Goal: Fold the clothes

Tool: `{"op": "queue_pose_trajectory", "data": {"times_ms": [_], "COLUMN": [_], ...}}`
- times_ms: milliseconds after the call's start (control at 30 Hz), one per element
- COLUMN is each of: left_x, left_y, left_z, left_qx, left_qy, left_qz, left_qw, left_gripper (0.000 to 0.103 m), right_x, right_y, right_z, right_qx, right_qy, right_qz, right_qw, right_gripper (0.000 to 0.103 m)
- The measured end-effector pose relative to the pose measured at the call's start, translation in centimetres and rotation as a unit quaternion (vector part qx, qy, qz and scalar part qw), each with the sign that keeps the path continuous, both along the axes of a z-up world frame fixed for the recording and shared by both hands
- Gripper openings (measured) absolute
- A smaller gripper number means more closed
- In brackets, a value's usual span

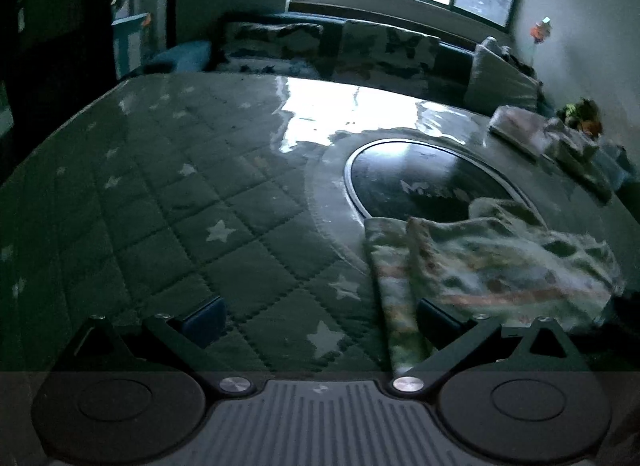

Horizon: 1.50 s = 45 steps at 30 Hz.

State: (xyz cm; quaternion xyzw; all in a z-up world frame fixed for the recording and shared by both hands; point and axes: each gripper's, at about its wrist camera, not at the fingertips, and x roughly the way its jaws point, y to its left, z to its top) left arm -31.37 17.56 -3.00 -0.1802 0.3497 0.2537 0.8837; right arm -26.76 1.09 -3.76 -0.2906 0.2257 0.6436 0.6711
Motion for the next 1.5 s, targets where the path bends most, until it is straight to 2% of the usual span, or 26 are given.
{"op": "queue_pose_trajectory", "data": {"times_ms": [67,133,167,233,267,300,367,467,600,733,833,933,1000,1033,1100,1133,1167,1433,1500], "left_x": [-0.1,-0.1,-0.2,-0.2,-0.2,-0.1,-0.1,0.3,0.9,1.9,2.9,3.3,2.9,2.8,2.5,2.4,2.3,2.6,2.6], "left_y": [0.4,0.6,0.7,0.9,1.0,1.1,1.3,1.7,1.9,1.6,1.3,1.8,2.4,2.5,2.7,2.7,2.7,2.6,2.5], "left_z": [0.0,0.0,0.1,0.2,0.3,0.3,0.3,0.1,0.0,-0.1,-0.2,-0.4,-0.4,-0.3,-0.4,-0.4,-0.4,-0.5,-0.5], "left_qx": [-0.015,-0.034,-0.043,-0.060,-0.070,-0.080,-0.099,-0.136,-0.188,-0.221,-0.239,-0.256,-0.251,-0.246,-0.242,-0.241,-0.241,-0.231,-0.229], "left_qy": [-0.003,-0.007,-0.011,-0.019,-0.023,-0.026,-0.034,-0.041,-0.054,-0.056,-0.055,-0.050,-0.047,-0.042,-0.040,-0.040,-0.040,-0.036,-0.036], "left_qz": [0.008,0.011,0.012,0.013,0.015,0.016,0.019,0.022,0.020,0.013,0.002,0.028,0.042,0.047,0.048,0.049,0.049,0.043,0.043], "left_qw": [0.9998,0.9993,0.9990,0.9979,0.9972,0.9963,0.9943,0.9897,0.9805,0.9736,0.9695,0.9650,0.9659,0.9672,0.9683,0.9685,0.9686,0.9714,0.9718], "left_gripper": [0.103,0.103,0.103,0.103,0.103,0.103,0.103,0.103,0.103,0.103,0.103,0.102,0.102,0.102,0.102,0.102,0.102,0.103,0.103], "right_x": [-0.5,-0.6,-0.7,-0.8,-0.9,-0.9,-0.3,0.7,1.5,1.8,2.3,2.4,2.2,2.1,1.9,1.8,1.8,0.6,0.4], "right_y": [0.6,1.2,1.5,2.1,2.4,2.6,2.5,1.7,0.6,-0.2,-0.7,-0.8,-0.9,-0.8,-0.4,-0.3,0.0,1.4,1.5], "right_z": [-0.3,-0.8,-1.0,-1.4,-1.6,-1.7,-1.5,-0.7,0.5,1.7,2.5,2.4,1.9,1.7,1.2,0.9,0.6,-1.2,-1.3], "right_qx": [-0.005,-0.012,-0.015,-0.021,-0.025,-0.025,-0.017,0.001,0.026,0.055,0.072,0.062,0.055,0.050,0.038,0.033,0.028,-0.006,-0.005], "right_qy": [-0.013,-0.021,-0.024,-0.032,-0.036,-0.037,-0.026,0.011,0.037,0.055,0.063,0.057,0.058,0.057,0.054,0.052,0.052,0.022,0.013], "right_qz": [0.004,0.001,-0.001,-0.004,-0.006,-0.011,-0.025,-0.038,-0.049,-0.055,-0.060,-0.059,-0.047,-0.042,-0.033,-0.028,-0.025,-0.014,-0.016], "right_qw": [1.000,1.000,1.000,0.999,0.999,0.999,0.999,0.999,0.998,0.995,0.994,0.995,0.996,0.996,0.997,0.998,0.998,1.000,1.000], "right_gripper": [0.066,0.062,0.054,0.048,0.041,0.039,0.026,0.018,0.015,0.010,0.009,0.009,0.013,0.016,0.030,0.041,0.042,0.043,0.033]}}
